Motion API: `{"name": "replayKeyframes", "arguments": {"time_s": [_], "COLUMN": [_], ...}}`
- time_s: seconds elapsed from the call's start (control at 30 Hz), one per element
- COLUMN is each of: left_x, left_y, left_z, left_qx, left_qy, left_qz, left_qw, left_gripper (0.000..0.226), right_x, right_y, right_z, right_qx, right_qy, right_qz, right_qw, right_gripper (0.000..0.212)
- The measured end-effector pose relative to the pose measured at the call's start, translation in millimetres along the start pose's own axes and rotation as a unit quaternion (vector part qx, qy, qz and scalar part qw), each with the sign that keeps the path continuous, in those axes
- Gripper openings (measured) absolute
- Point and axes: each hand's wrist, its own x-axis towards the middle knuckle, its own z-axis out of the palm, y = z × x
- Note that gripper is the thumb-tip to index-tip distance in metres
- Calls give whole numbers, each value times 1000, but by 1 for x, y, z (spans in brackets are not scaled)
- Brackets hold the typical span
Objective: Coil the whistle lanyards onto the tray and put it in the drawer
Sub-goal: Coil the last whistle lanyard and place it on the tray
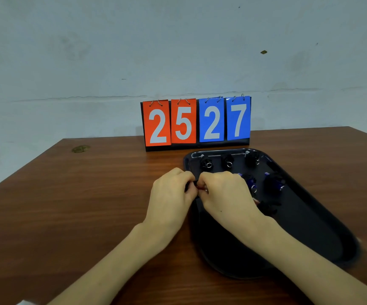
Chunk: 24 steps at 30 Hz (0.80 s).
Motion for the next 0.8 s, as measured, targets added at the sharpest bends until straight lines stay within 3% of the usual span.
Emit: {"name": "replayKeyframes", "arguments": {"time_s": [0.1,0.2,0.27,0.33,0.43,0.5,0.63,0.8], "left_x": [-1,3,10,15,17,16,18,17], "left_y": [2,3,0,-8,-22,-24,-20,-21], "left_z": [-1,-6,-10,-13,-14,-15,-15,-15], "left_qx": [-21,-126,-235,-346,-413,-411,-255,-132], "left_qy": [7,-6,-31,-63,-131,-150,-113,-118], "left_qz": [-8,-108,-217,-310,-356,-318,-191,-90], "left_qw": [1000,986,947,883,828,841,941,980], "left_gripper": [14,27,26,27,25,18,12,13], "right_x": [0,-1,0,1,0,-1,-1,-1], "right_y": [1,2,3,4,3,2,4,2], "right_z": [-1,-6,-9,-10,-10,-10,-11,-13], "right_qx": [25,60,84,98,102,98,101,92], "right_qy": [-22,-64,-77,-86,-101,-105,-88,-96], "right_qz": [-14,-12,-1,9,10,9,14,9], "right_qw": [999,996,993,992,990,990,991,991], "right_gripper": [7,9,12,14,13,13,11,12]}}
